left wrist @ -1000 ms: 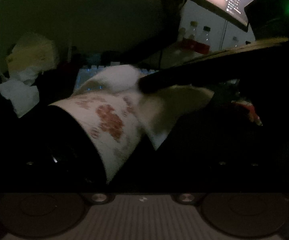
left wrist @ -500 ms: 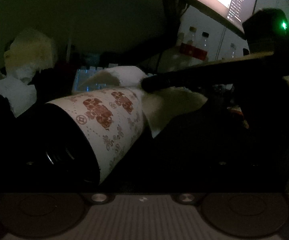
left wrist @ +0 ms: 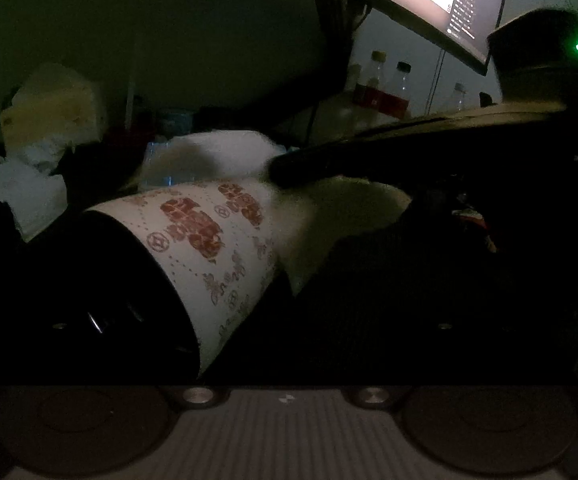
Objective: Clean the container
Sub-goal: 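Rub the napkin along the floral thermos body with the right gripper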
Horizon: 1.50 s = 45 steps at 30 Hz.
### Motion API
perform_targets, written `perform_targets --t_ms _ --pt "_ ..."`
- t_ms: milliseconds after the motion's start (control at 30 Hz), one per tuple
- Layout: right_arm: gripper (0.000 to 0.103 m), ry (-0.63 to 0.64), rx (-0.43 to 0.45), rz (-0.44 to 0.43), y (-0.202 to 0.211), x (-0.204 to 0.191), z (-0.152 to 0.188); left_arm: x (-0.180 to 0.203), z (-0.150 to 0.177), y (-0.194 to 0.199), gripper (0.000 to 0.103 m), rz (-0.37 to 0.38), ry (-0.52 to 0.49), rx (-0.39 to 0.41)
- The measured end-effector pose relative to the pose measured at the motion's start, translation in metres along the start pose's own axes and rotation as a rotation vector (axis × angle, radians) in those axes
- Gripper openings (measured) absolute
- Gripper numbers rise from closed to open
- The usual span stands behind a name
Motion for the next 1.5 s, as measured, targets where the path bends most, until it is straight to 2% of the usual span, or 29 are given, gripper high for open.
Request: perform_targets --t_ms 67,100,167,333,367,433,533,700,800,900,1000,1067,1133,1233,1367,1433,1500 --pt "0.009 -0.040 -0.005 0.050 -0.001 0.014 0.001 0.000 0.000 0.000 0.103 -0.001 0.001 0.000" --pt "0.009 -0.063 -0.003 0.026 0.000 0.014 0.002 0.000 0.000 -0.001 0.103 -0.001 0.001 -0.001" --pt "0.009 -0.061 0.008 -0.045 0.004 0.002 0.002 0.000 0.000 -0.001 0.103 0.004 0.001 -0.001" --pt "0.009 0.049 0.025 -0.248 0.013 -0.051 0.004 0.001 0.000 -0.001 0.103 0.010 -0.007 -0.004" --pt "0.009 0.060 0.025 -0.263 0.013 -0.055 0.005 0.000 0.001 -0.001 0.103 0.012 -0.006 -0.002" --pt "0.008 0.044 0.024 -0.251 0.013 -0.053 0.005 0.000 0.000 0.000 0.103 0.017 -0.001 0.002" --pt "0.009 0.007 0.015 -0.120 0.010 -0.029 0.006 0.000 0.001 0.001 0.103 0.018 0.001 0.007" --pt "0.009 -0.066 0.011 0.031 0.008 0.010 0.007 0.001 0.000 0.000 0.103 0.020 0.007 0.007" --pt "0.009 -0.066 0.026 0.004 0.006 0.004 0.006 -0.004 0.001 0.003 0.103 0.024 0.014 0.008" --pt "0.009 -0.024 0.051 -0.133 0.009 -0.024 0.007 -0.003 0.001 0.003 0.103 0.026 0.013 0.009" --pt "0.009 0.027 0.064 -0.218 0.011 -0.050 0.008 -0.001 0.002 0.002 0.103 0.019 0.006 0.008" --pt "0.009 0.028 0.069 -0.242 0.009 -0.056 0.006 0.000 0.002 0.002 0.103 0.008 -0.010 0.004" --pt "0.009 0.024 0.073 -0.240 0.008 -0.057 0.006 0.003 0.003 0.003 0.103 -0.006 -0.033 -0.002" --pt "0.009 0.005 0.065 -0.167 0.006 -0.040 0.005 0.006 0.007 0.008 0.103 -0.006 -0.044 -0.002" --pt "0.010 -0.079 0.014 -0.079 0.009 -0.003 0.004 0.002 0.011 0.018 0.103 0.045 0.007 0.013" --pt "0.013 -0.067 -0.006 -0.054 0.013 -0.002 0.004 -0.001 0.014 0.022 0.103 0.061 0.009 0.015" --pt "0.013 -0.047 -0.026 -0.122 0.018 -0.014 0.003 -0.001 0.017 0.025 0.103 0.066 0.008 0.023"
Point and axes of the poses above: each gripper's, at about its wrist camera, not at the fingertips, and y roughly against the way its jaws point, x to its right, z to its underside, the point moved 5 cm from there along -y, roughly the way its jaws point, and after that the axes turned 1 degree about -x, right-handed, at the moved point
